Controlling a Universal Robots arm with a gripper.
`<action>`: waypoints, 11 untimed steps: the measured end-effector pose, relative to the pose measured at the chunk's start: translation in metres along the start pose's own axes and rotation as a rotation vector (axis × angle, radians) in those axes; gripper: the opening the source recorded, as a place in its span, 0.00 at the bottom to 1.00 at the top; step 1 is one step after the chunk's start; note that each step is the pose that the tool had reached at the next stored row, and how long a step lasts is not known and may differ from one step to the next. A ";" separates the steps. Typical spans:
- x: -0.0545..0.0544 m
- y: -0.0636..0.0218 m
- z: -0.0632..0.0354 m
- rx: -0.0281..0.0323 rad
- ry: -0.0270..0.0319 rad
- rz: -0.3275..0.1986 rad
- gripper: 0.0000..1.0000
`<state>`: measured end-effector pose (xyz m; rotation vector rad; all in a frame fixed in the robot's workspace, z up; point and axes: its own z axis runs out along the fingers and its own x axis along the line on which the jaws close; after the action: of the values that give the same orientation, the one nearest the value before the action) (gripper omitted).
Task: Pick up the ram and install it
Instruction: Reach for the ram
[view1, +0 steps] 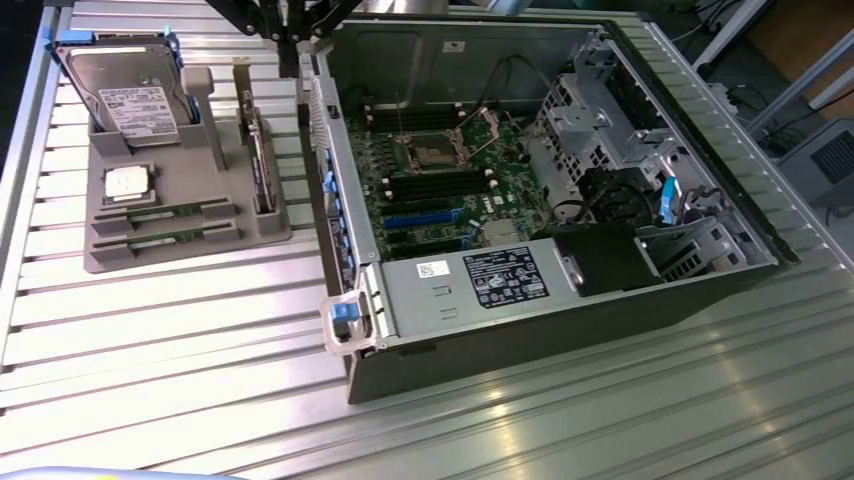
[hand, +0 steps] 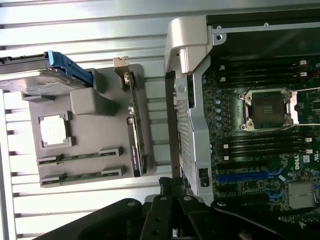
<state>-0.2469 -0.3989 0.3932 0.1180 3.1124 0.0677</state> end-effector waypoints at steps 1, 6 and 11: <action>0.001 -0.0001 0.0000 0.0000 0.0000 0.000 0.10; 0.005 -0.0003 -0.0001 0.0000 0.0000 0.000 0.10; 0.009 -0.0007 -0.0002 0.0000 0.0000 0.000 0.10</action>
<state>-0.2562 -0.3990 0.3932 0.1179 3.1125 0.0677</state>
